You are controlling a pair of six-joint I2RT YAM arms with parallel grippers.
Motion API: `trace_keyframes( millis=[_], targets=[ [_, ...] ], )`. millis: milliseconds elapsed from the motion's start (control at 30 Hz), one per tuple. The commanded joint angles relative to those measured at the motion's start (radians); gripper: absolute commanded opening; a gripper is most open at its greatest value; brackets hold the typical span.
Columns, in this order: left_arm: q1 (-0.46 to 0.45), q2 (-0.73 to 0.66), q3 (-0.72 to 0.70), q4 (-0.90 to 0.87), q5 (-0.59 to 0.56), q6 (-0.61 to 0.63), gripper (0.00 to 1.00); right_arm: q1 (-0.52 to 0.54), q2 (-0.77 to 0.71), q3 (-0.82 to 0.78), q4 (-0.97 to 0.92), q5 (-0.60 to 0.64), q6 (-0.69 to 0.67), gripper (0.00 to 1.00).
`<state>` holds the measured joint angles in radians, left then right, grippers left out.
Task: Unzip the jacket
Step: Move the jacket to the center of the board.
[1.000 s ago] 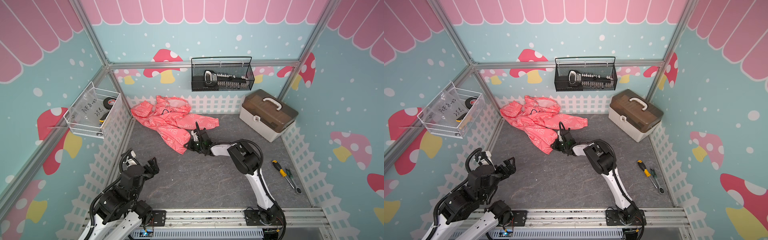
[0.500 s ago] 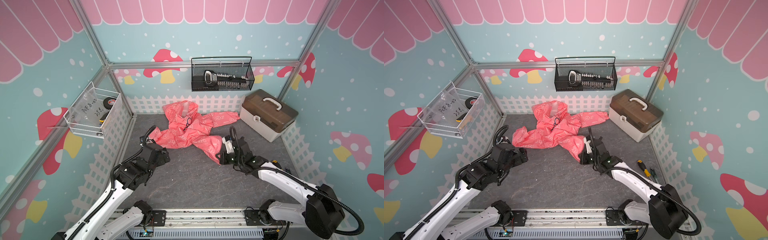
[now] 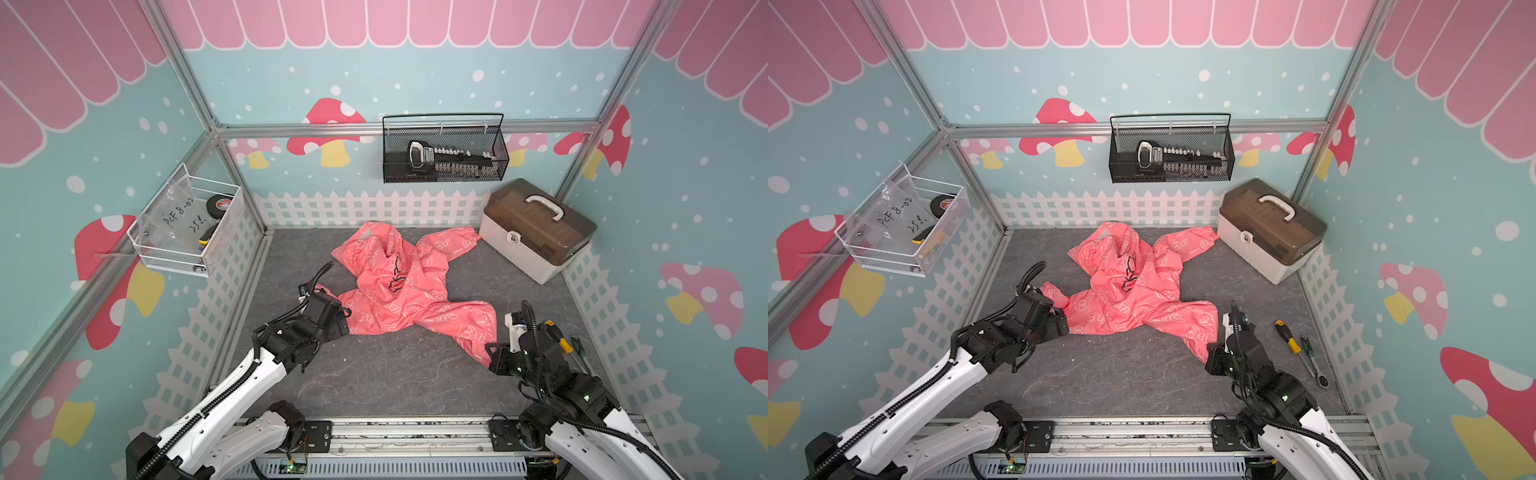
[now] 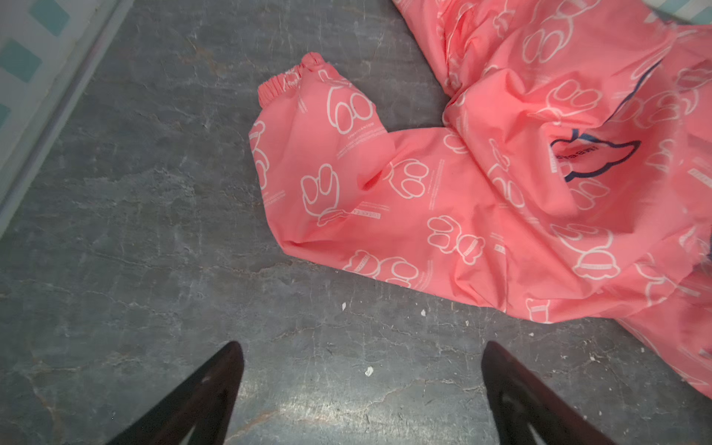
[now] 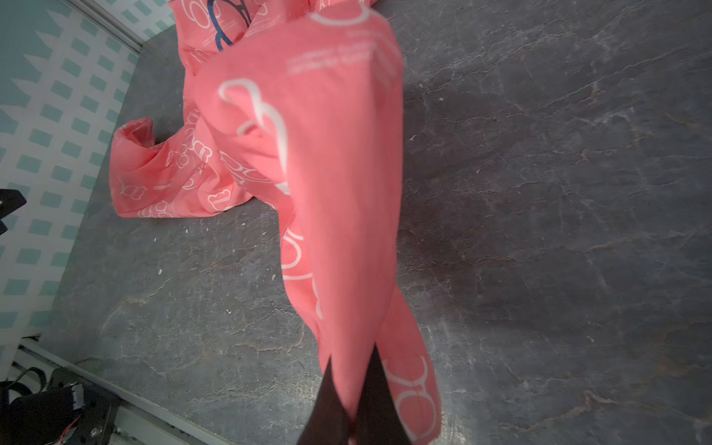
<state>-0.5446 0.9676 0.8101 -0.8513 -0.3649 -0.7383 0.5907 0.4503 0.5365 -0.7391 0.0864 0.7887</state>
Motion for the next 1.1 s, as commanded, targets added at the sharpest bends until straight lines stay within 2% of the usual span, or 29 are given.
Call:
trace_keyframes(
  millis=[0,100,133,167,233,367,500,633,667,700,733,867,967,1067],
  targets=[
    [-0.006,0.011,-0.022,0.034,0.027,-0.057,0.96,0.001,0.083,0.028,-0.053,0.048,-0.011,0.09],
    [-0.006,0.022,-0.031,0.06,0.026,-0.05,0.95,0.001,0.157,0.071,-0.056,0.079,-0.002,0.16],
    [-0.006,0.029,-0.028,0.071,0.024,-0.047,0.95,0.001,0.167,0.09,-0.062,0.104,0.015,0.28],
    [-0.005,0.037,-0.022,0.083,0.024,-0.038,0.95,0.002,0.169,0.108,-0.072,0.137,0.036,0.46],
    [-0.006,0.064,0.001,0.106,0.027,-0.015,0.95,0.001,0.161,0.14,-0.085,0.192,0.063,0.58],
    [-0.006,0.178,0.106,0.134,0.03,0.059,0.96,0.0,0.162,0.199,-0.101,0.303,0.048,0.74],
    [-0.005,0.329,0.24,0.15,0.034,0.11,0.96,0.001,0.251,0.255,-0.104,0.319,-0.011,0.78],
    [-0.006,0.479,0.346,0.17,0.04,0.119,0.96,0.001,0.353,0.254,-0.048,0.242,-0.063,0.84],
    [-0.005,0.51,0.361,0.19,0.078,0.117,0.96,0.0,0.379,0.243,-0.029,0.216,-0.071,0.84],
    [-0.006,0.534,0.373,0.205,0.091,0.117,0.96,-0.001,0.401,0.236,-0.017,0.195,-0.072,0.95],
    [-0.006,0.569,0.39,0.22,0.107,0.117,0.96,0.0,0.426,0.23,-0.006,0.172,-0.075,0.97],
    [-0.006,0.703,0.483,0.228,0.156,0.116,0.96,-0.001,0.499,0.211,-0.002,0.143,-0.069,0.98],
    [-0.01,0.737,0.509,0.222,0.188,0.115,0.96,0.0,0.51,0.218,-0.085,0.199,-0.038,0.98],
    [-0.025,0.668,0.425,0.262,0.17,0.114,0.96,-0.001,0.482,0.21,-0.16,0.264,0.002,0.99]
  ],
)
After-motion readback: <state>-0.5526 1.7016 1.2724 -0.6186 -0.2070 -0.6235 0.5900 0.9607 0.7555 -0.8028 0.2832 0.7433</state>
